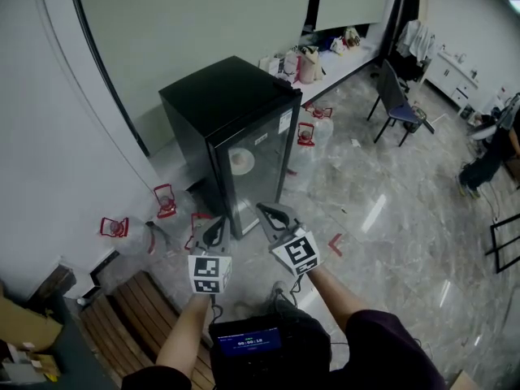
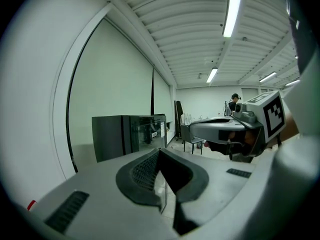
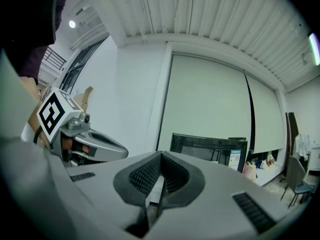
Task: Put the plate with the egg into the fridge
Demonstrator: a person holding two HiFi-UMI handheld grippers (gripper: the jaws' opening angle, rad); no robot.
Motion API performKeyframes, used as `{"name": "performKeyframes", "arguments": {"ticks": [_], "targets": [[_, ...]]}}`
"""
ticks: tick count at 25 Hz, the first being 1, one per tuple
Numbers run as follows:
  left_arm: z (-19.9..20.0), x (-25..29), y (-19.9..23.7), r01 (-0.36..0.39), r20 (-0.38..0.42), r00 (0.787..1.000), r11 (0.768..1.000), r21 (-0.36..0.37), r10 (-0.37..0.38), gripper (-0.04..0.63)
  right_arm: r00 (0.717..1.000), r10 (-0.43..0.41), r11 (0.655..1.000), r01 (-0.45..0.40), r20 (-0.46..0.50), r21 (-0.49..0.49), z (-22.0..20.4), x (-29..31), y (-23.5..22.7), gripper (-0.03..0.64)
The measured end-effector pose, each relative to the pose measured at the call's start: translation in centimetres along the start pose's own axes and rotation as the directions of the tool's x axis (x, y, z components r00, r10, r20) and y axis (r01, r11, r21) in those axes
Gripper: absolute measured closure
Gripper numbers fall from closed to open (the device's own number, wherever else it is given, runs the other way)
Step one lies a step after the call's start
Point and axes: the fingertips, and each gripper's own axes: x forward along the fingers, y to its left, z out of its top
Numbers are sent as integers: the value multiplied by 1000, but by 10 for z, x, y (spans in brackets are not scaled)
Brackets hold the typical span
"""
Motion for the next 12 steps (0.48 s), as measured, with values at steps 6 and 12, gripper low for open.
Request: {"name": "performKeyframes", "arguments": {"ticks": [6, 12], "targets": [[-1, 16, 7, -2, -3, 1000, 1000, -4, 2, 586, 999, 13, 999, -11, -52, 30, -2, 12, -2, 611], [-3, 43, 23, -23, -18, 1000, 1000, -12, 23, 586, 999, 35, 999, -35, -6, -2, -12, 35, -23, 611]]}}
